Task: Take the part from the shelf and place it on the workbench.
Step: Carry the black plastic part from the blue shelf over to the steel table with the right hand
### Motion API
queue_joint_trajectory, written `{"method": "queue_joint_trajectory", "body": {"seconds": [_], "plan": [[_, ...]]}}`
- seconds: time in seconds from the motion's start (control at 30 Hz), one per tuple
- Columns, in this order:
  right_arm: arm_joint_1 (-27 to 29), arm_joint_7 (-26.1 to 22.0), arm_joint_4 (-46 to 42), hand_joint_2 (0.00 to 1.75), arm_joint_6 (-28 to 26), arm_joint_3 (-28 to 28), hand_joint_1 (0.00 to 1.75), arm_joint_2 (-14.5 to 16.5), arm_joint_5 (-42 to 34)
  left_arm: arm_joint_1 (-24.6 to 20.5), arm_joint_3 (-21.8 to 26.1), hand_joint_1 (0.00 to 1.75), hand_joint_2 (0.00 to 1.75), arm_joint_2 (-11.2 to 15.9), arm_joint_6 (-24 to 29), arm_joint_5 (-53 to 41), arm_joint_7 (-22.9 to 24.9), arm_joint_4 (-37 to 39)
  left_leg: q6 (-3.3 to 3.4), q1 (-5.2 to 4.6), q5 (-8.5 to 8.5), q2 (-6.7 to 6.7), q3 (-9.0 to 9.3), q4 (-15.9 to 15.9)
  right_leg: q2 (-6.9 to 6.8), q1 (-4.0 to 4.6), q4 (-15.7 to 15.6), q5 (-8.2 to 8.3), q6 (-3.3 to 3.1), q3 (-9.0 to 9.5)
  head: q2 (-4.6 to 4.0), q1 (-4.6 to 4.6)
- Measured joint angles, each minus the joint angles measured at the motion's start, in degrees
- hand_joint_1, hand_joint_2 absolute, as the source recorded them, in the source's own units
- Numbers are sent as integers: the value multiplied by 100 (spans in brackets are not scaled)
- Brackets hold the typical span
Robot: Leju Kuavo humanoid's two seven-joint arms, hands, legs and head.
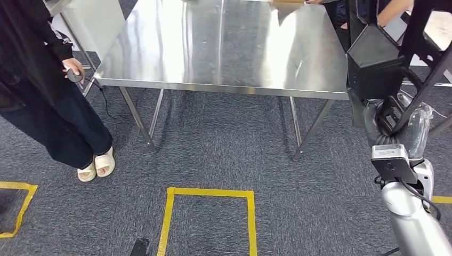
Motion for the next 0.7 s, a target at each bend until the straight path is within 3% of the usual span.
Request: {"method": "queue_joint_trajectory", "body": {"seconds": [0.07, 0.13, 0.17, 0.23, 0.3, 0.37, 0.43, 0.6, 0.7], "plan": [[-32, 12, 20, 175, 0, 19, 175, 3, 40, -1, 1, 0, 0, -1, 1, 11, 0, 0, -10, 6, -2, -158, 8, 11, 128, -24, -780, 385, 86, 293, 0, 3], [-61, 31, 34, 175, -1, 44, 175, 3, 92, 2, 2, 0, 0, -3, 2, 18, -1, 0, -50, -6, -3, -272, -9, 25, 276, -24, -1341, 631, 54, 516, 0, 3], [-67, 38, 40, 175, -1, 60, 175, 4, 114, 11, 2, 0, 0, -3, 2, 20, -2, 1, -77, -13, 2, -308, -24, 23, 311, -13, -1414, 663, 5, 546, 0, 2], [-65, 47, 46, 175, -2, 85, 175, 10, 135, 35, 2, 0, 0, -3, 4, 28, -3, 2, -66, -24, 14, -341, -40, 19, 280, -11, -1425, 680, -60, 561, 0, -4], [-63, 50, 46, 175, -2, 97, 175, 17, 130, 46, 2, 0, 0, -2, 5, 34, -8, 2, -4, -27, 20, -334, -31, 11, 274, -20, -1440, 692, -75, 563, 0, -8], [-64, 50, 46, 175, -2, 108, 175, 27, 128, 46, 3, 0, 0, -2, 8, 38, -14, 2, 15, -24, 24, -316, -17, -11, 280, 0, -1439, 695, -87, 565, 0, -9], [-63, 49, 46, 175, 1, 120, 175, 43, 131, 46, 4, 0, 0, -3, 15, 48, -23, 2, 3, -22, 25, -296, -5, -29, 293, 12, -1437, 697, -101, 564, 0, -9], [-72, 68, 57, 175, 100, 139, 175, 77, 157, 47, 18, 0, 0, -15, 21, 91, -47, 2, -121, -11, 29, -282, 8, -55, 302, 21, -1432, 695, -128, 561, 0, -7], [-96, 98, 85, 175, 163, 144, 175, 71, 135, 52, 23, 0, 0, -23, 19, 91, -56, 2, -144, -8, 29, -282, 7, -56, 301, 25, -1431, 695, -129, 562, 0, -6]]}}
